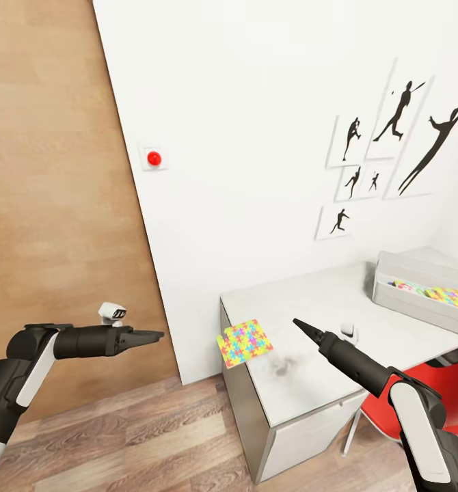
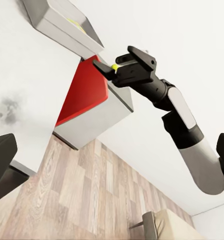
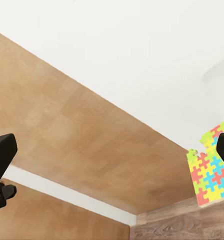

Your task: Put all the toys in the child's room - the three board games (two on the bed and one on the table), the two jigsaw puzzles on the table, and the tennis ball on the table - inside the toy box on the table in the child's room.

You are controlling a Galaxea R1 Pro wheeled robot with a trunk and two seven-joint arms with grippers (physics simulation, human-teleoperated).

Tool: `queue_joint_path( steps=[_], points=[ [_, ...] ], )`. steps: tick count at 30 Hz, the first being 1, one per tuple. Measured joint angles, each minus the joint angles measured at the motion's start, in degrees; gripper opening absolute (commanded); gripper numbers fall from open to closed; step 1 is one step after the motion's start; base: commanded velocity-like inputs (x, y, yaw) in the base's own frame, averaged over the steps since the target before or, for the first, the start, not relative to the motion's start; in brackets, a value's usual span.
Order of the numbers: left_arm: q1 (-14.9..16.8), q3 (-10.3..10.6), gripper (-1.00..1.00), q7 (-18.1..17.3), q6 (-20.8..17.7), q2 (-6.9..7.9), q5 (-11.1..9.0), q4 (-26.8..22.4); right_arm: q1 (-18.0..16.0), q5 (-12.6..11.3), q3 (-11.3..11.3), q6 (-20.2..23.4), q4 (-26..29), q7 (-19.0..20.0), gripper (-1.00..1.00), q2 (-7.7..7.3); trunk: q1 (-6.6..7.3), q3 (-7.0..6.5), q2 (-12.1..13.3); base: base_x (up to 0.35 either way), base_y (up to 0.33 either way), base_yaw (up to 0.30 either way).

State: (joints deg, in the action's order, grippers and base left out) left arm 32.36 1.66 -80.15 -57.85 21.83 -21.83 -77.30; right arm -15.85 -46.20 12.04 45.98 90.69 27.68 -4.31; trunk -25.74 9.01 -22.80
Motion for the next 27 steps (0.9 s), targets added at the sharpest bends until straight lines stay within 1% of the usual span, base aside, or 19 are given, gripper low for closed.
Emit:
queue_joint_path(
  steps=[14, 18, 27],
  points=[
    [0.09, -0.1, 1.0, 0.05, 0.0, 0.0, 0.15, 0.08, 0.06, 0.01, 0.21, -0.01, 0.0, 0.67, 1.0, 0.0, 0.0, -1.32, 0.0, 0.0, 0.0, 0.0],
    [0.09, -0.16, 1.0, 0.05, 0.0, 0.0, 0.15, 0.09, 0.08, 0.02, 0.3, -0.03, 0.0, 1.45, 1.0, 0.0, 0.0, -1.7, 0.0, 0.0, 0.0, 0.0],
    [0.08, -1.64, 1.0, 0.07, 0.0, 0.03, 0.09, 0.12, 0.09, 0.06, 0.41, -0.05, 0.0, 2.62, 1.0, 0.0, 0.0, -2.44, 0.01, 0.0, 0.0, 0.0]
  ],
)
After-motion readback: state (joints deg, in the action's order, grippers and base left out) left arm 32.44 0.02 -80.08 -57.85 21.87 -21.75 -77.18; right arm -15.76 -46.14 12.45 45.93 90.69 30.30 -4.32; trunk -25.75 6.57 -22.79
